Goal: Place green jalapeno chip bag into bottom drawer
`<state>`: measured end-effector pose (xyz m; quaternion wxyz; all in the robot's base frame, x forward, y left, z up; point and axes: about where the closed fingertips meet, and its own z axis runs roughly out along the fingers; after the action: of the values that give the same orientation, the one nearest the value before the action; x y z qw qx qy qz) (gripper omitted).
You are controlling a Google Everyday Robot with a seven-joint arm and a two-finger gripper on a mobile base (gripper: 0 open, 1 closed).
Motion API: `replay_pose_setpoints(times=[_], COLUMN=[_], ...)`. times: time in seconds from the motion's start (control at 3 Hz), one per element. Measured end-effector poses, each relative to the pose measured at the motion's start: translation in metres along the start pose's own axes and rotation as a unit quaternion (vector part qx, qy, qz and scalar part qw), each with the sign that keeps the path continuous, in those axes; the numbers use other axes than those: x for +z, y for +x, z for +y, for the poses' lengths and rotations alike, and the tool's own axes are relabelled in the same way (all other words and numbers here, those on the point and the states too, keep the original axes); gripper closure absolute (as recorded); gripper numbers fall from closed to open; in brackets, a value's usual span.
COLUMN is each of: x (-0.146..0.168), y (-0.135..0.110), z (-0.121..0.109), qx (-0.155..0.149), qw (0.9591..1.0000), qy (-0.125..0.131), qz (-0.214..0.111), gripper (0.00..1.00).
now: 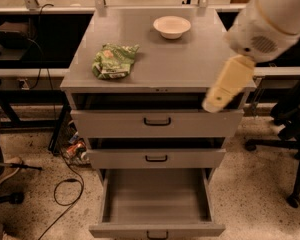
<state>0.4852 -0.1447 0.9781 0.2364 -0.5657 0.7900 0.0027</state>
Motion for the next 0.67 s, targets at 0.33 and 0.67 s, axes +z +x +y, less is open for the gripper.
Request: replay_pose_setpoints(times=[0.33, 0.67], x=[0.046, 0.0481], y=[-0.0373, -0.0431], z=[-0.0094, -0.0123], qx=[0.07, 0.114], qw=[0.9969, 0.9925], qy=[-0.008, -0.004], qz=[-0.035, -0.043], gripper=[0.0, 0.0])
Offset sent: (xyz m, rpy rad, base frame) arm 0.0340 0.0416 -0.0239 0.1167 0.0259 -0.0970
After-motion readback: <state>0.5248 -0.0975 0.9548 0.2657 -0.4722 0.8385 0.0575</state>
